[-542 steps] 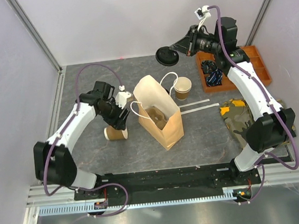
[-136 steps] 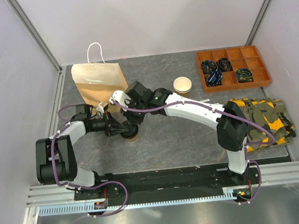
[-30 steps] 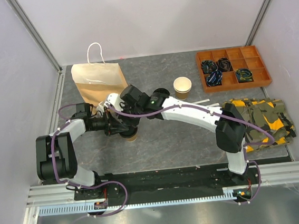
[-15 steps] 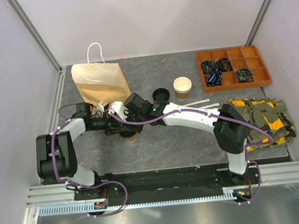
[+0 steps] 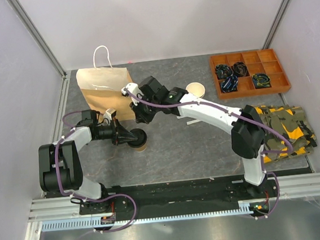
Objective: Pack the takeout coffee
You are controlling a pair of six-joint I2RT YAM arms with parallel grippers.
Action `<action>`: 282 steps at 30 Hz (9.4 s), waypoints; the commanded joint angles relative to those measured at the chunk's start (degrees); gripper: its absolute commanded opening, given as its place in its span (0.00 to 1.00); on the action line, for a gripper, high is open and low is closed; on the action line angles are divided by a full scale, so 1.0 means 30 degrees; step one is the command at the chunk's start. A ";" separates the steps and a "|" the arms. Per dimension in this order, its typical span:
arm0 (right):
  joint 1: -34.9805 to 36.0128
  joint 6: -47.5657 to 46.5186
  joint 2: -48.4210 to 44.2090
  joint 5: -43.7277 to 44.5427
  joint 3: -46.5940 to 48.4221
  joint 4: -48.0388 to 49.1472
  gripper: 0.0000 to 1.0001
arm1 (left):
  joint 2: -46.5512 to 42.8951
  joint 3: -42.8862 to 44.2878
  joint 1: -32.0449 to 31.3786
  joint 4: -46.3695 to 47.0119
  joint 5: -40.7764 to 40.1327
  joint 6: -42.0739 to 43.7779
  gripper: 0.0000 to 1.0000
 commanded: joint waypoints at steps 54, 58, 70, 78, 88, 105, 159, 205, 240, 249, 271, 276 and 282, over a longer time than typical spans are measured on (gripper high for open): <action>-0.4520 0.3100 -0.3712 -0.3073 -0.4458 0.2062 0.98 | -0.5229 0.6398 -0.9248 -0.6703 -1.4151 2.3753 1.00; -0.4696 0.3012 -0.3712 -0.3131 -0.4371 0.1945 0.98 | -0.4320 0.6339 -0.9630 -0.6263 -1.4829 2.4046 1.00; -0.5223 0.3041 -0.4034 -0.3219 -0.4634 0.1857 0.98 | -0.2794 0.6135 -0.9806 -0.5677 -1.5122 2.4340 1.00; -0.5370 0.3041 -0.4034 -0.3365 -0.4576 0.1857 0.98 | -0.2735 0.6017 -0.9806 -0.6262 -1.4302 2.3931 0.97; -0.5400 0.3217 -0.3976 -0.3775 -0.4458 0.1886 0.98 | -0.3203 0.6777 -0.9806 -0.6848 -1.4944 2.3490 1.00; -0.5429 0.3275 -0.4064 -0.3805 -0.4370 0.2062 0.98 | -0.2618 0.6778 -0.9806 -0.7610 -1.4449 2.3519 0.93; -0.4257 -0.1147 0.6132 0.0121 1.0220 0.8595 0.72 | -0.7422 2.0462 -0.3361 -0.8138 -1.5120 1.2798 0.58; -0.3495 0.0903 -0.0232 0.1880 0.6670 0.3874 0.73 | -0.7596 1.9875 -0.1046 -0.6966 -1.6497 1.1303 0.51; -0.3174 0.2012 0.2158 -0.0027 0.6826 0.9828 0.00 | -0.7687 1.8818 -0.0372 -0.6406 -1.5976 1.1537 0.49; -0.0802 0.0523 -0.4263 0.1819 -0.1407 1.0089 0.00 | -0.7275 1.8500 -0.0460 -0.8693 -0.9969 1.1420 0.47; -0.0507 0.1931 -0.9977 0.0179 -0.7562 1.0151 0.00 | -0.8216 1.8373 -0.0811 -1.4288 -0.6686 1.5667 0.44; -0.0507 0.0905 -1.1210 0.0209 -0.8820 0.8365 0.00 | -0.7598 1.9698 -0.2128 -1.5168 -0.6476 1.6018 0.45; -0.0507 -0.0647 -1.2675 -0.2511 -1.0022 0.6608 0.00 | -0.7188 1.9435 -0.3066 -1.4613 -0.6422 1.5992 0.44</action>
